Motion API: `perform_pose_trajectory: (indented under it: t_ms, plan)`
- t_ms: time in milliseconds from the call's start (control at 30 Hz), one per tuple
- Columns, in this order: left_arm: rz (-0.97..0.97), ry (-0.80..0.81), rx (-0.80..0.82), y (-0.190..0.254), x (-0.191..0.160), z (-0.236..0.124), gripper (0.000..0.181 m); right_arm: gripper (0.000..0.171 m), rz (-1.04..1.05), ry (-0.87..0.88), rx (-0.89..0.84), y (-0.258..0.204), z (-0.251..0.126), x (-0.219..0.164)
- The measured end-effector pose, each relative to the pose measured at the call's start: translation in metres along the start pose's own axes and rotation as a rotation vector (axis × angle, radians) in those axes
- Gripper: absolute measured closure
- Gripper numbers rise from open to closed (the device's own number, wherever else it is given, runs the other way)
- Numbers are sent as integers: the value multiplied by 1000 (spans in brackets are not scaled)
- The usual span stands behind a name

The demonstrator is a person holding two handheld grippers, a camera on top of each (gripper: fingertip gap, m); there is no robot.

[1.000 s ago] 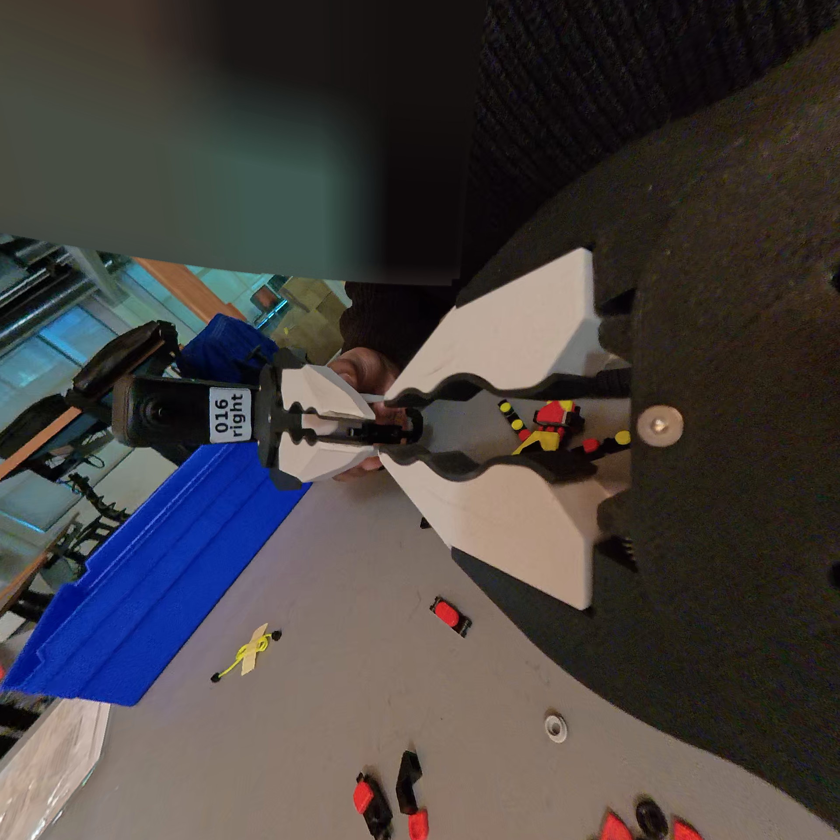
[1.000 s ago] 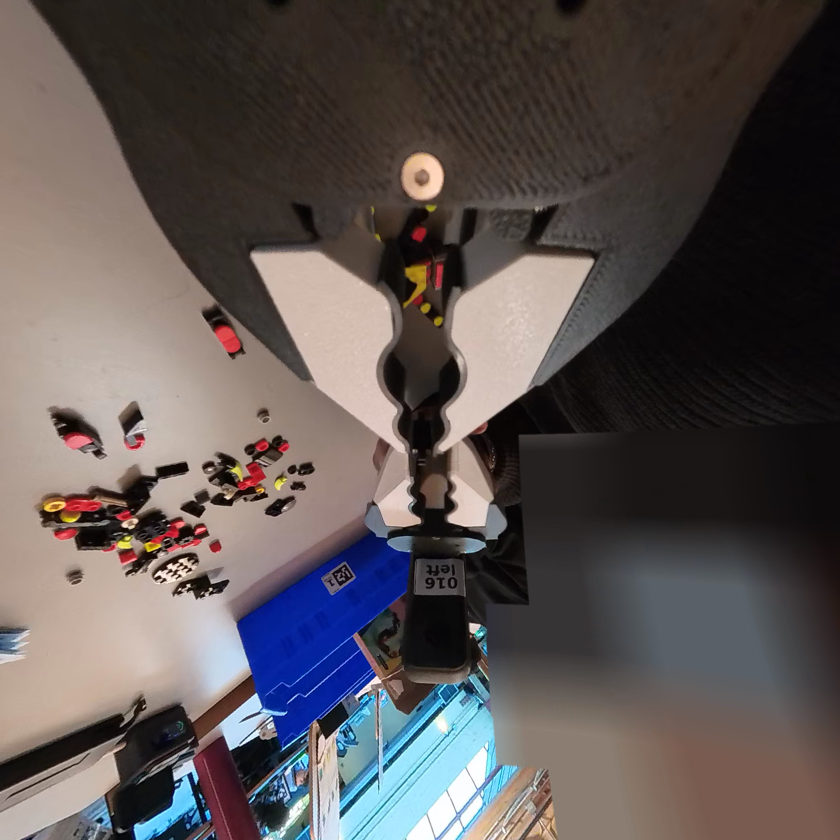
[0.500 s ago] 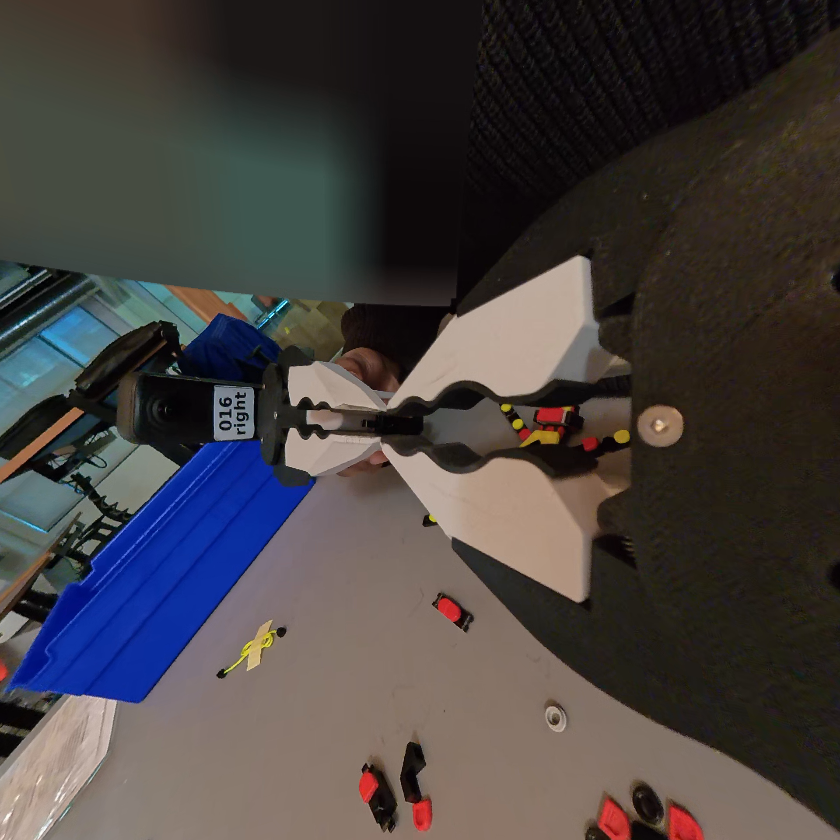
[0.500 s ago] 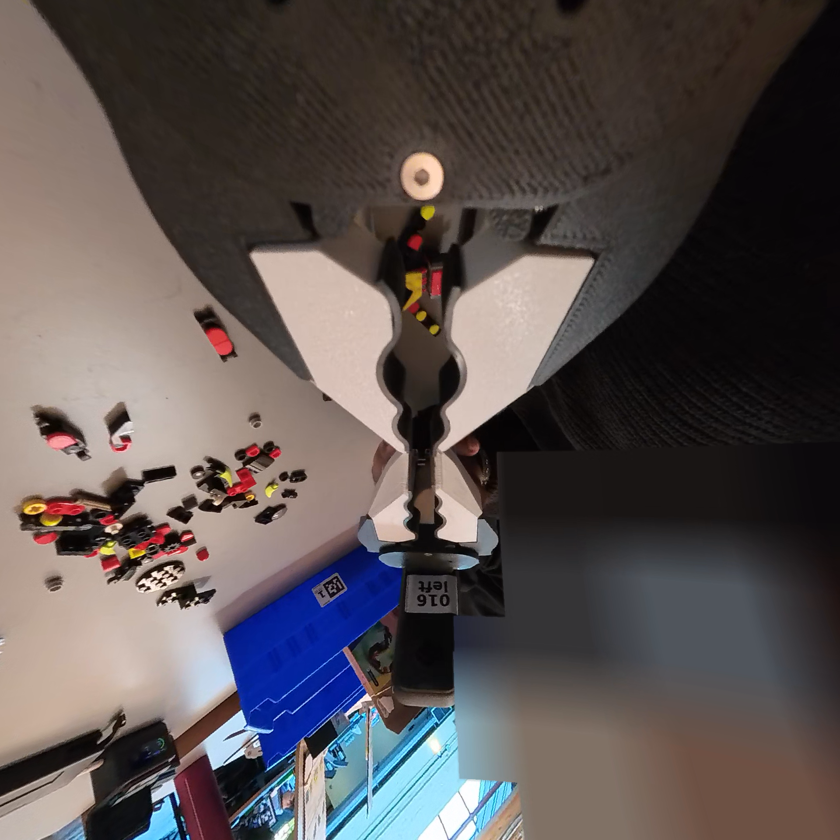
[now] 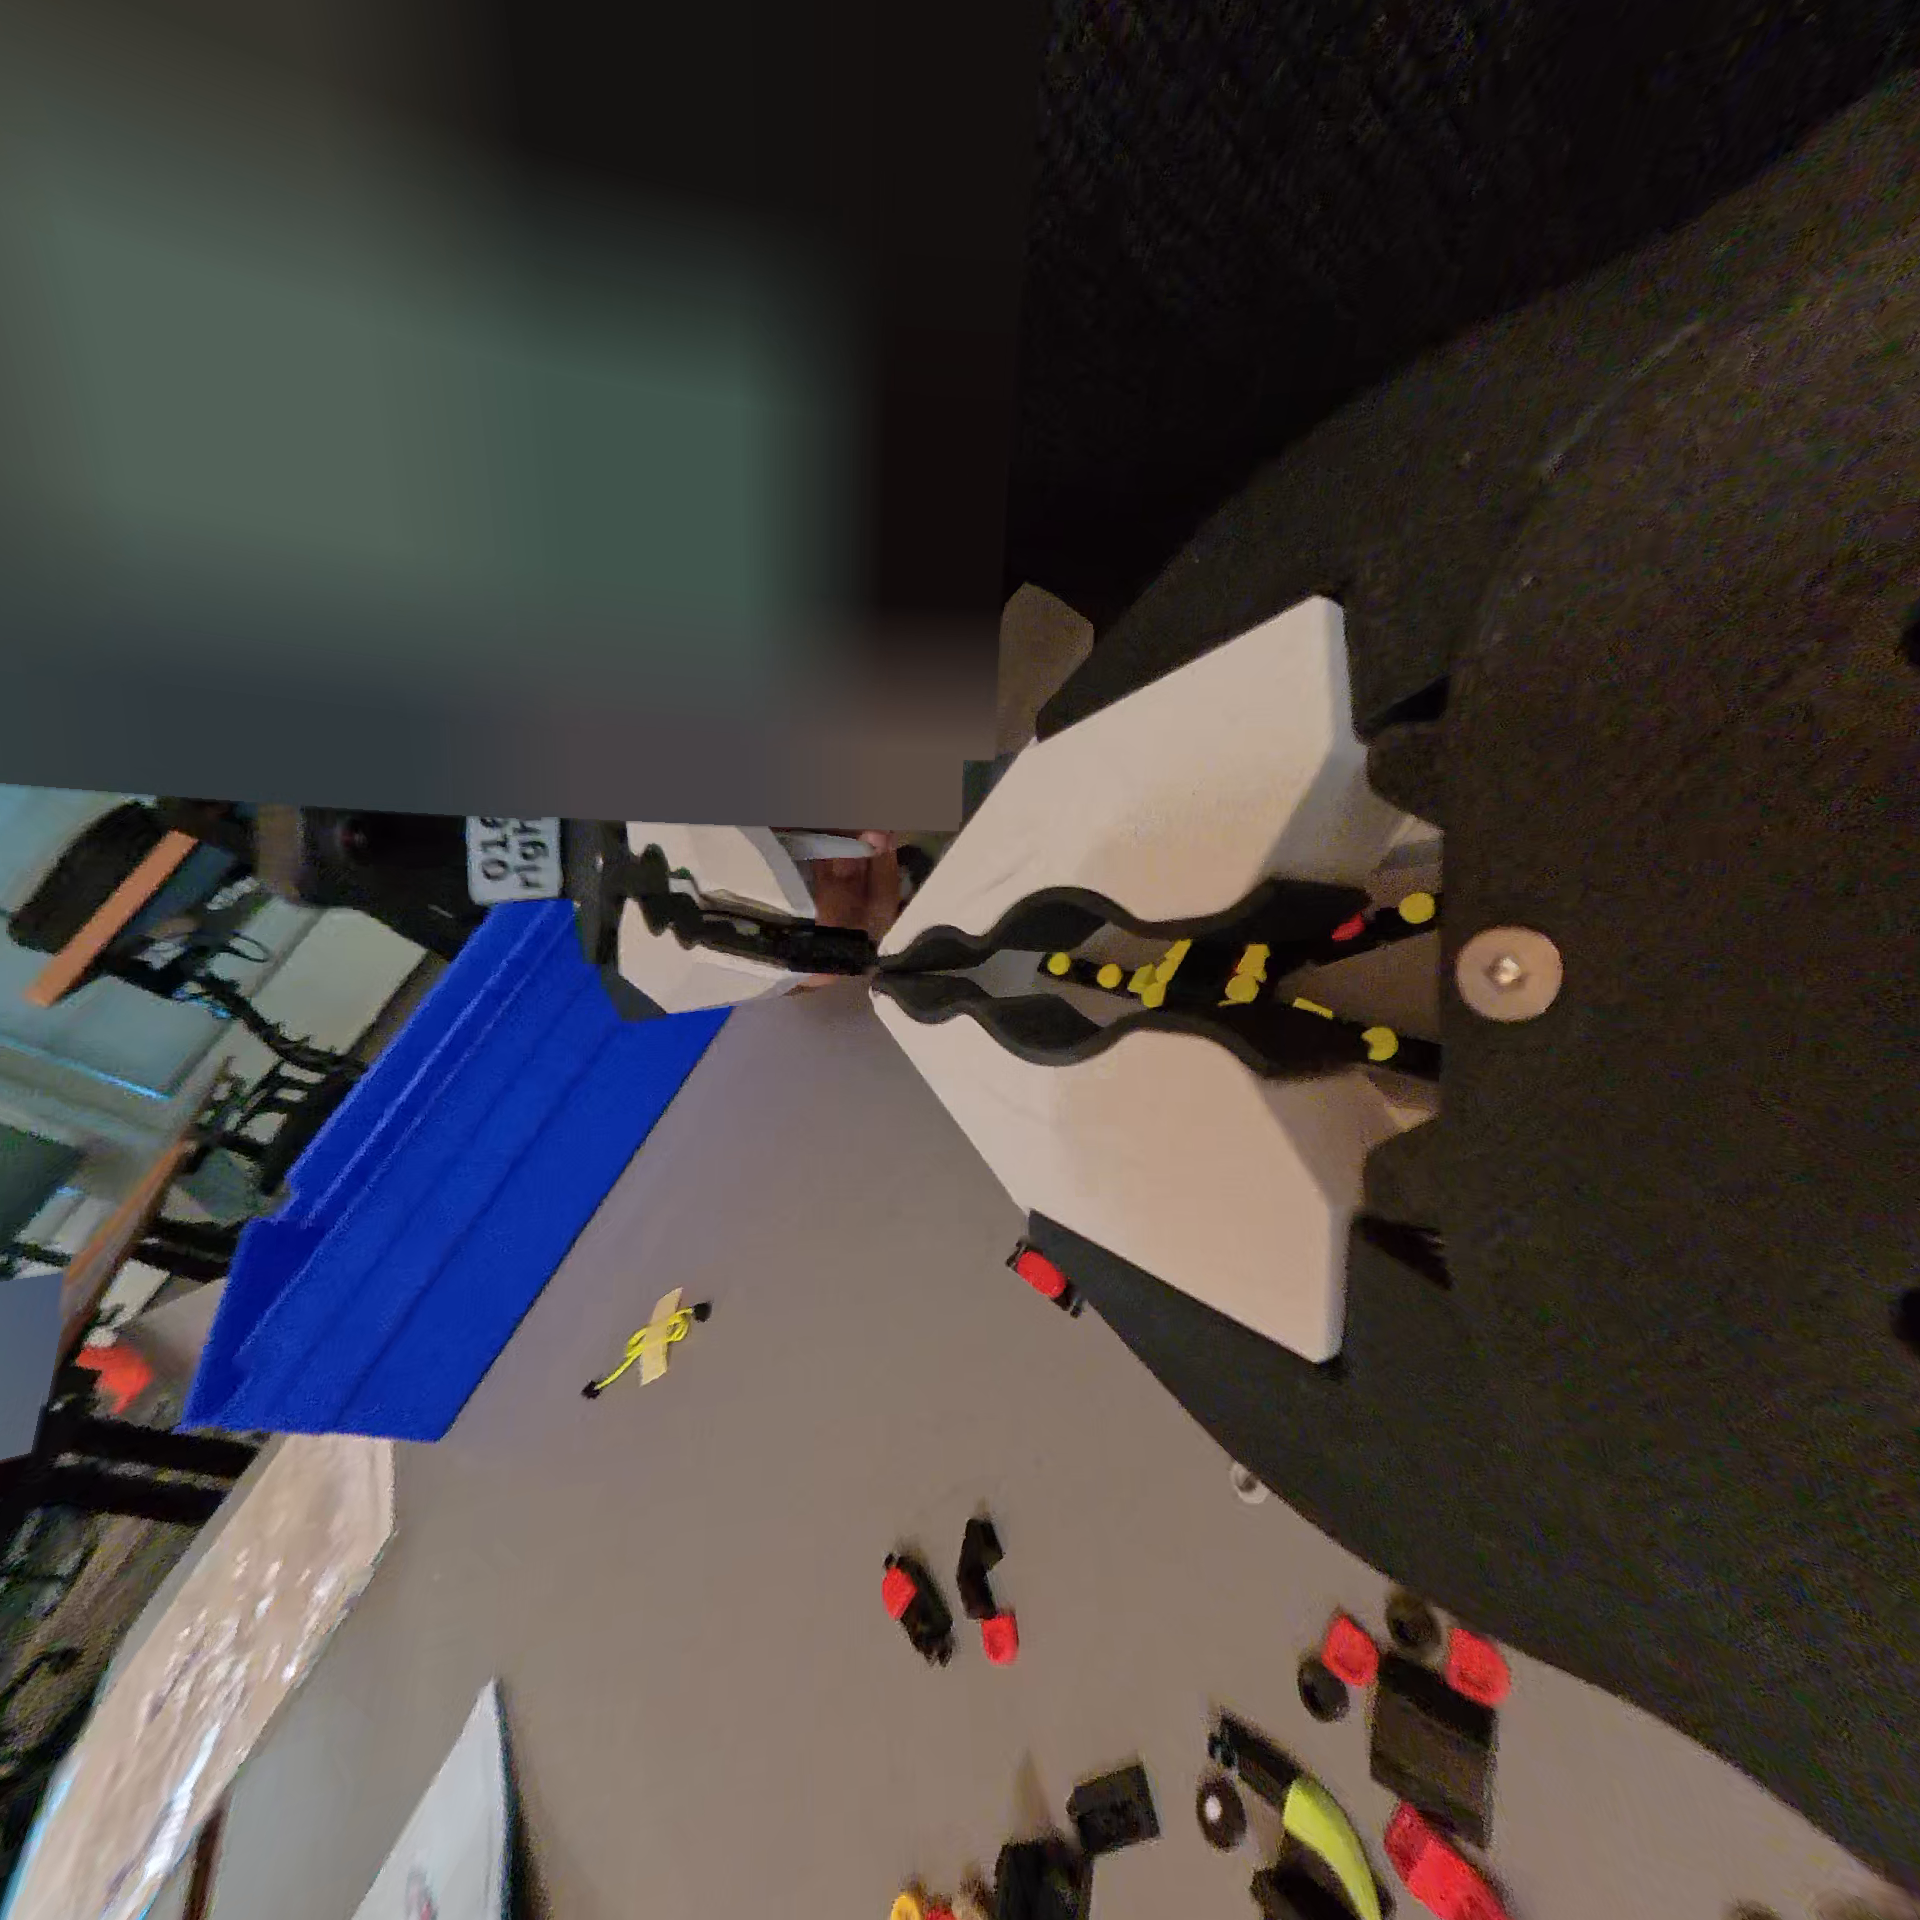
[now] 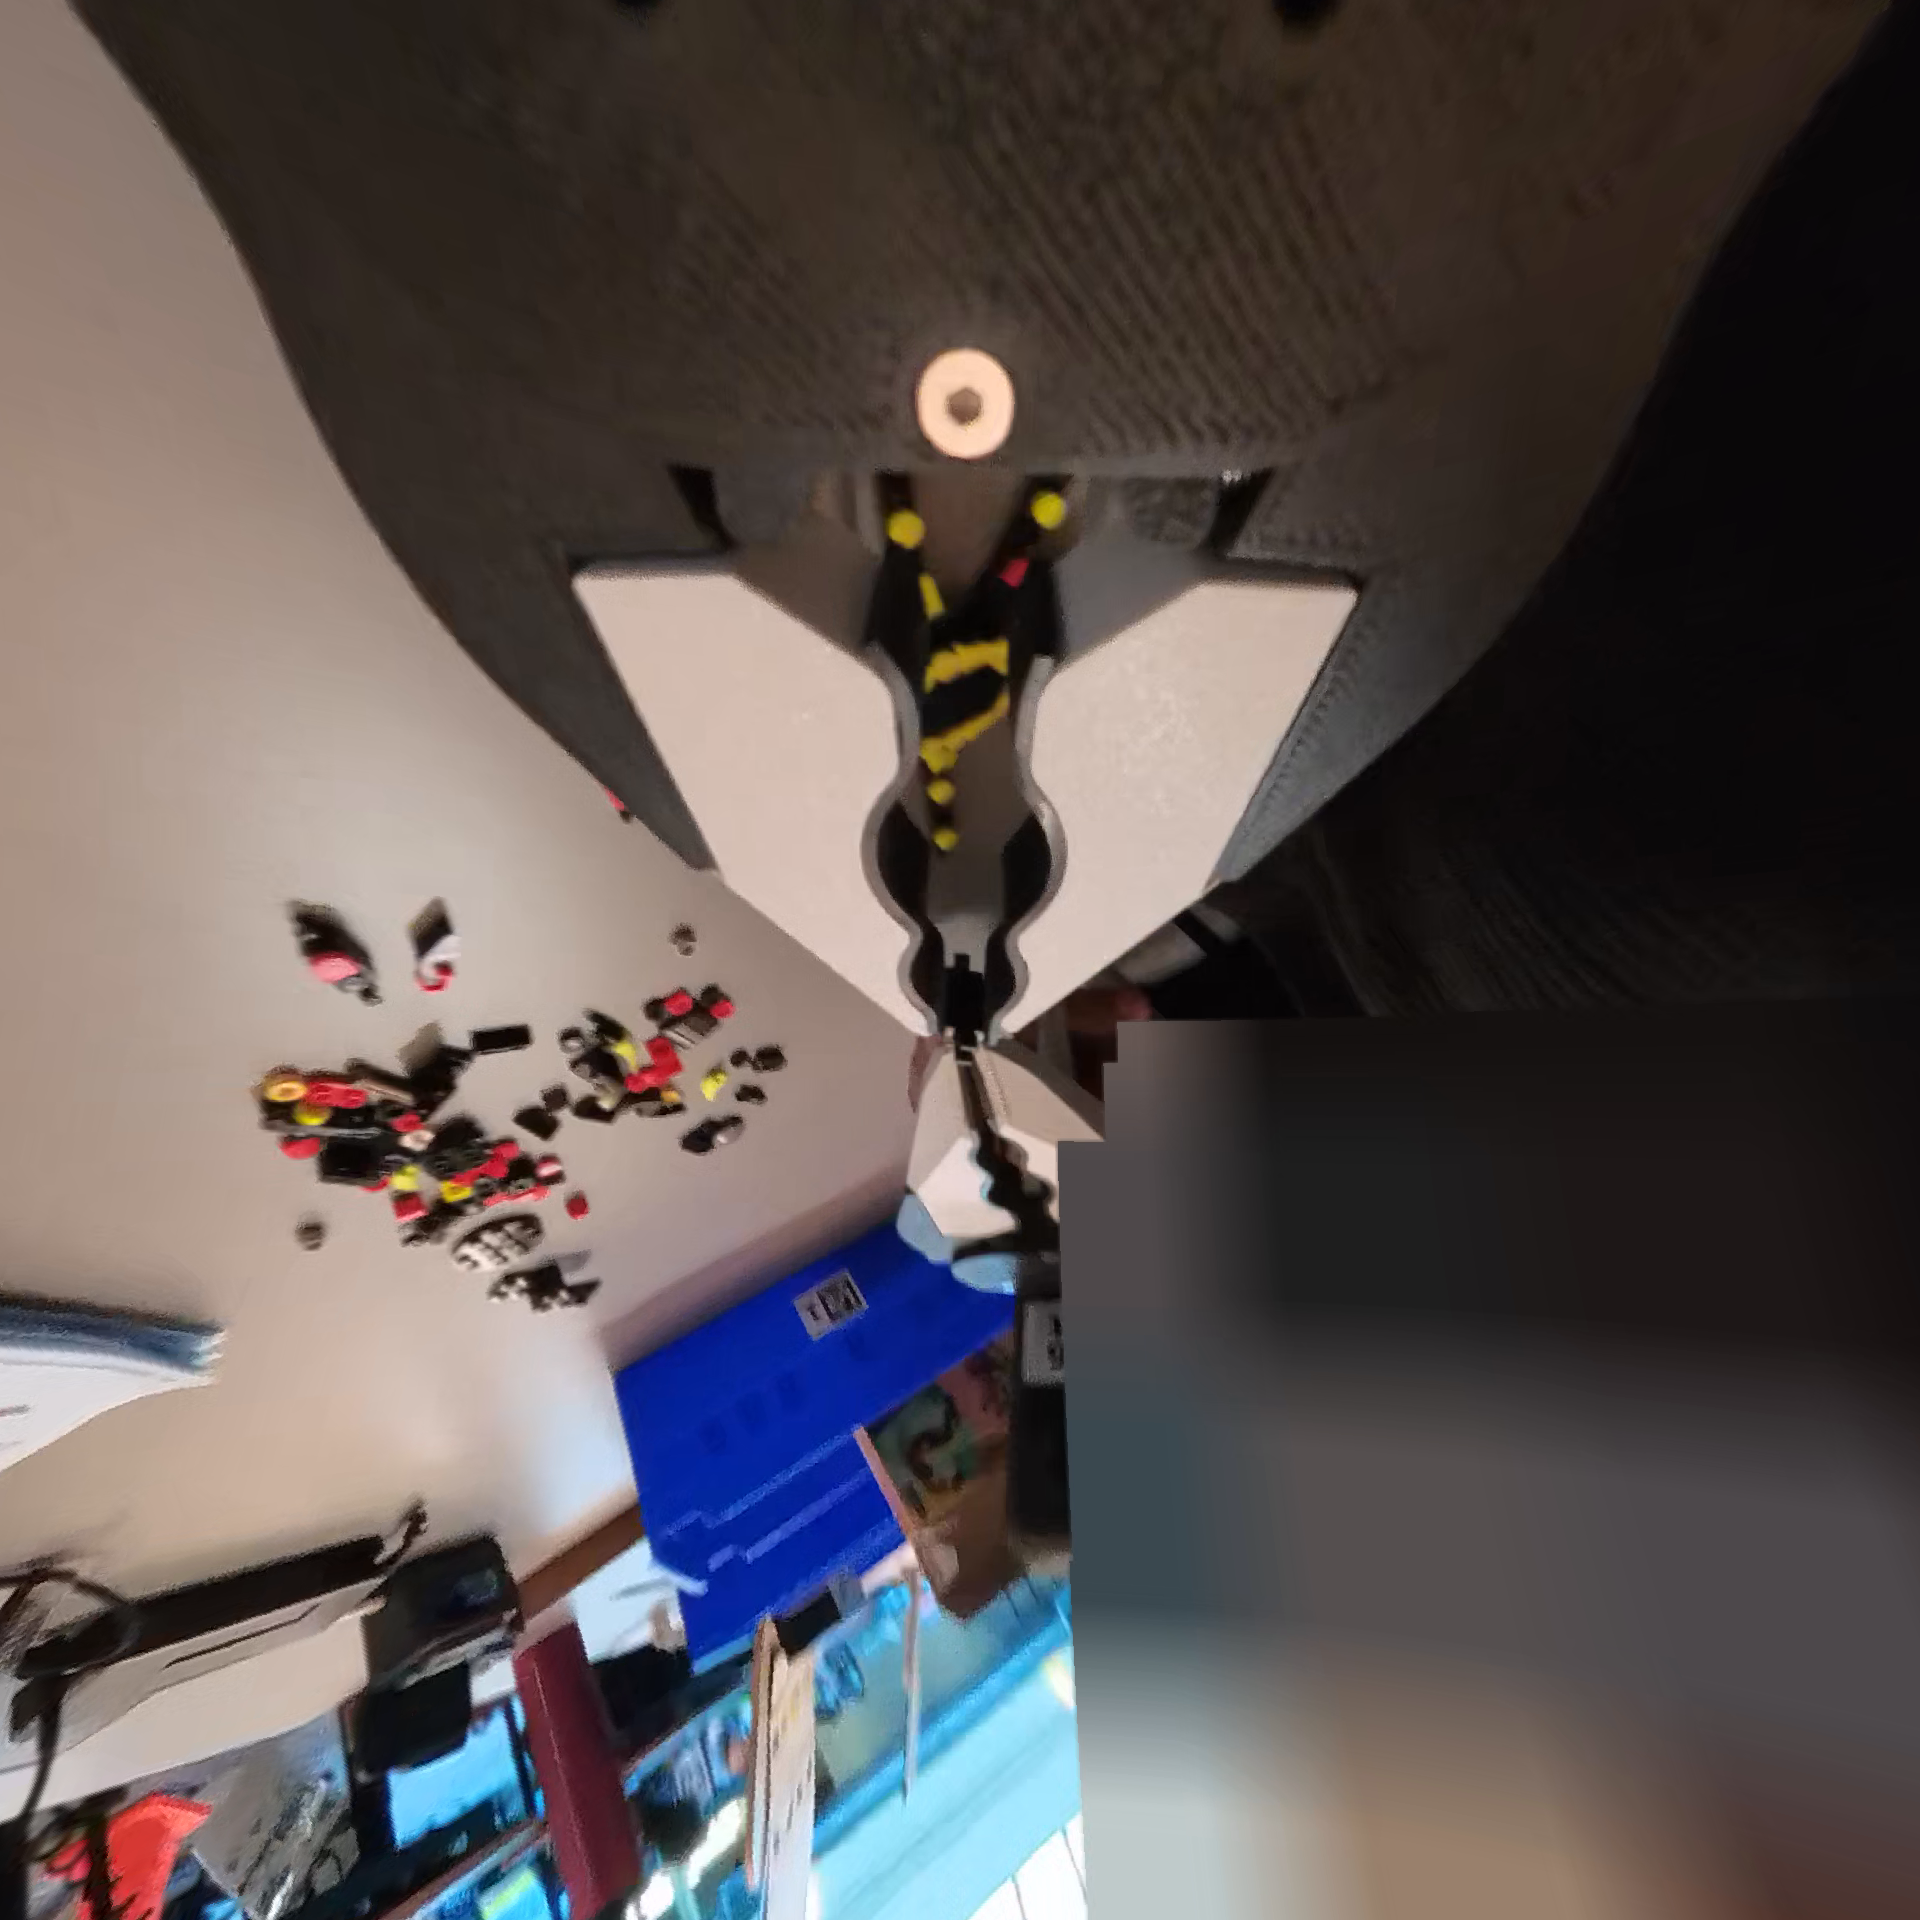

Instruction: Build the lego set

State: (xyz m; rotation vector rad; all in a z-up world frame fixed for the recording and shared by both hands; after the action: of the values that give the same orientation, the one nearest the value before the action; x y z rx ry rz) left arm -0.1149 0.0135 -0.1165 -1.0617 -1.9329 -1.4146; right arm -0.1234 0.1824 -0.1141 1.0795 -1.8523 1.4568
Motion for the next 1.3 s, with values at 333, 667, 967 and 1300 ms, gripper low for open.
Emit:
perform_pose_trajectory:
  t_ms: [333,667,967,1300]
  plan:
    - [-44,-60,-192,5,-9,7,153,167,-39,-26,81,-11,6,-3]
    - [-57,-80,-243,8,-10,11,173,167,7,-72,177,-12,15,-10]
    - [-62,-79,-222,5,-9,9,176,166,-7,-51,121,-10,15,-8]
    - [-46,-85,-165,6,-8,11,176,166,3,-38,105,-10,17,-8]
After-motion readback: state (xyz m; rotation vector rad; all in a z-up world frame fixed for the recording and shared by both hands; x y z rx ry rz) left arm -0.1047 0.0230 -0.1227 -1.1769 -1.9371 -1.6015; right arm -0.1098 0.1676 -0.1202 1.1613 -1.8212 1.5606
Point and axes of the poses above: each gripper's, where its closed fingertips meet, z out along the fingers, x out of its top, y = z × x across the jaws, the point moved 8 cm from there along -z, back along the fingers, and after that the axes turned 15 degrees about -y, right-handed, at the moved point
